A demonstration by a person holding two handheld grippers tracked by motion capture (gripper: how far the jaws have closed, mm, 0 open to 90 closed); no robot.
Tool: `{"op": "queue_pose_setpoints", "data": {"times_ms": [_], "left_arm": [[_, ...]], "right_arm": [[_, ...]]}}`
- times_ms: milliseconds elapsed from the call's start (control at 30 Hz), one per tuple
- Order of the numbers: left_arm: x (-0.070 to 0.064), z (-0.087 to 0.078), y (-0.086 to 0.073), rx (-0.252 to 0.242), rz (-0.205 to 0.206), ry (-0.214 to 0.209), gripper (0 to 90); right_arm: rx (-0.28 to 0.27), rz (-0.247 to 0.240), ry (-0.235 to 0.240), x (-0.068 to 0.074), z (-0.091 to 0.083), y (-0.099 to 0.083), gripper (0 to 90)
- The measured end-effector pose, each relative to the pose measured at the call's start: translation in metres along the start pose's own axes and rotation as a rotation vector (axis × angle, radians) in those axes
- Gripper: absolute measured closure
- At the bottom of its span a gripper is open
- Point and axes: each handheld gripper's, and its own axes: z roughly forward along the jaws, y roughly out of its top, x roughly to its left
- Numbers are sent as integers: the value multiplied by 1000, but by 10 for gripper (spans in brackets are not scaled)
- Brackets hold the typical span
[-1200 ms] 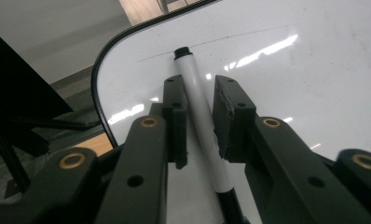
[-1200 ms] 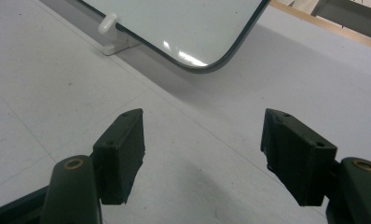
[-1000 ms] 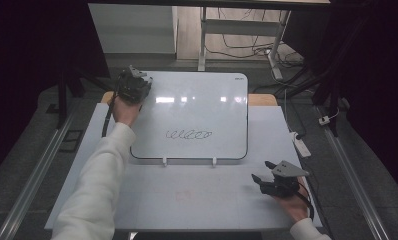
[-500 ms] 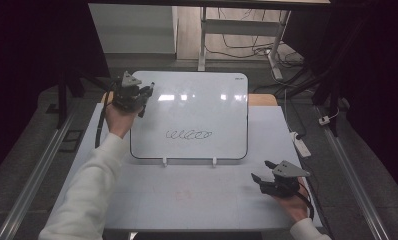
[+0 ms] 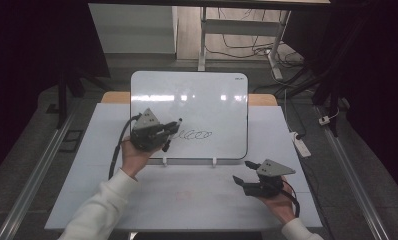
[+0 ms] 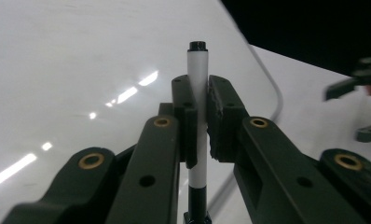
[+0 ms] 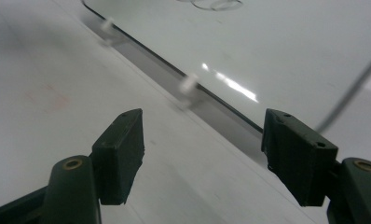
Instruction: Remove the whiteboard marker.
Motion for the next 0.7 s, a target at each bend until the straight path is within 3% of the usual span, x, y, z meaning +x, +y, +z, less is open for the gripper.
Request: {"op": "queue_pose_setpoints", "data": {"times_ms": [100,133,167,367,600,700], "left_arm": [[-18,9,-5,-4,13,-45,819],[-18,9,-5,-4,13,-45,819],[-28,15,-7,-8,15,-76,819],[-51,31,-15,-5,31,-128,819],[-64,40,-17,-19,29,-143,819],[-70,43,-18,-16,50,-139,819]], "right_arm": [[-20,29,49,8,9,9,299],[-26,38,64,10,12,12,301],[-31,44,79,13,15,15,305],[-22,68,138,28,33,29,330],[-29,145,193,42,50,43,392],[-19,167,207,45,56,46,414]]}}
